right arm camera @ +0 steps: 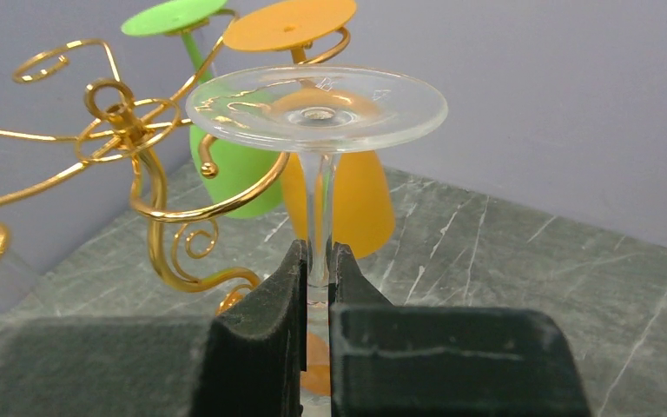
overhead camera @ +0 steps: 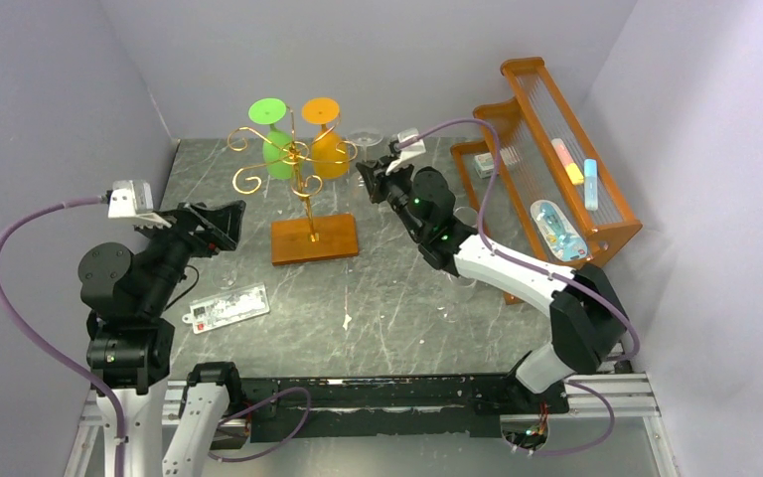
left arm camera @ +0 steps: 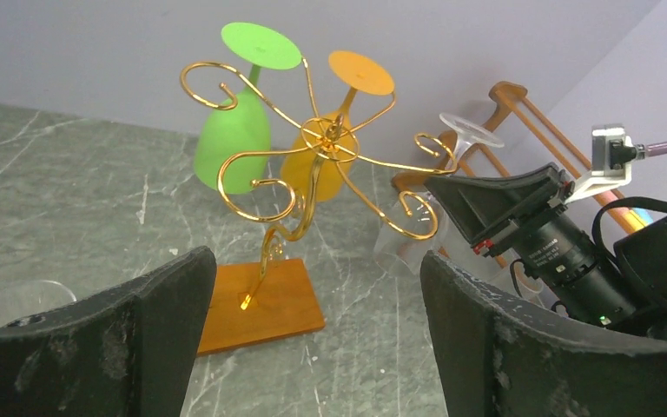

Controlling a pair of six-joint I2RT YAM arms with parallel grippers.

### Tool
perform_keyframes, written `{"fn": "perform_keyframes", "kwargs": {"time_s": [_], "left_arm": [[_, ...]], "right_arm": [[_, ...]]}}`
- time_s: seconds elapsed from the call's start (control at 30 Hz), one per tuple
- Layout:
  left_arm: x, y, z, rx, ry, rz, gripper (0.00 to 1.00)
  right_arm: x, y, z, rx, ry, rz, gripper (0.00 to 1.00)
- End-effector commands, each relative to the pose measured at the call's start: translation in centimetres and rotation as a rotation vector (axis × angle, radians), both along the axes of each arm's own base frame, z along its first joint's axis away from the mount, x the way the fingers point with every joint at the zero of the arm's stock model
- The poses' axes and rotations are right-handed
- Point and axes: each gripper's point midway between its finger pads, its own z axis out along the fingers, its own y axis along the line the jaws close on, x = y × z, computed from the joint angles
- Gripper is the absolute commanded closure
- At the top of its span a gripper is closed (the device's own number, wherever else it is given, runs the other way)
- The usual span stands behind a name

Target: Place the wine glass upside down on the wine glass rack

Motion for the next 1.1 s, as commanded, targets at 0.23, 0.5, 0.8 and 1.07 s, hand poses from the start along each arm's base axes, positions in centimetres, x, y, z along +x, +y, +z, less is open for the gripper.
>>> {"fn": "perform_keyframes", "kwargs": {"time_s": [0.23, 0.5, 0.8, 1.07], "left_arm": [[-0.1, 1.2, -0.9, 0.012, 0.010, 0.072, 0.10], [-0.3, 1.7, -1.2, 0.003, 0.005, 0.099, 0.11], [-0.1, 1.7, -2.0, 0.007, 0.031, 0.103, 0.11], [0.2, 1.6, -2.5, 0.007, 0.046, 0.092, 0.11]], "right_arm": [[1.5, 2.0, 3.0, 0.024, -0.151, 0.103, 1.00], [1.4, 3.0, 3.2, 0.043, -0.185, 0.219, 1.00], [1.2, 4.0, 2.8, 0.021, -0.212, 0.381, 1.00], [0.7, 5.4, 2.2, -0.011, -0.205, 0.524, 1.00]]}}
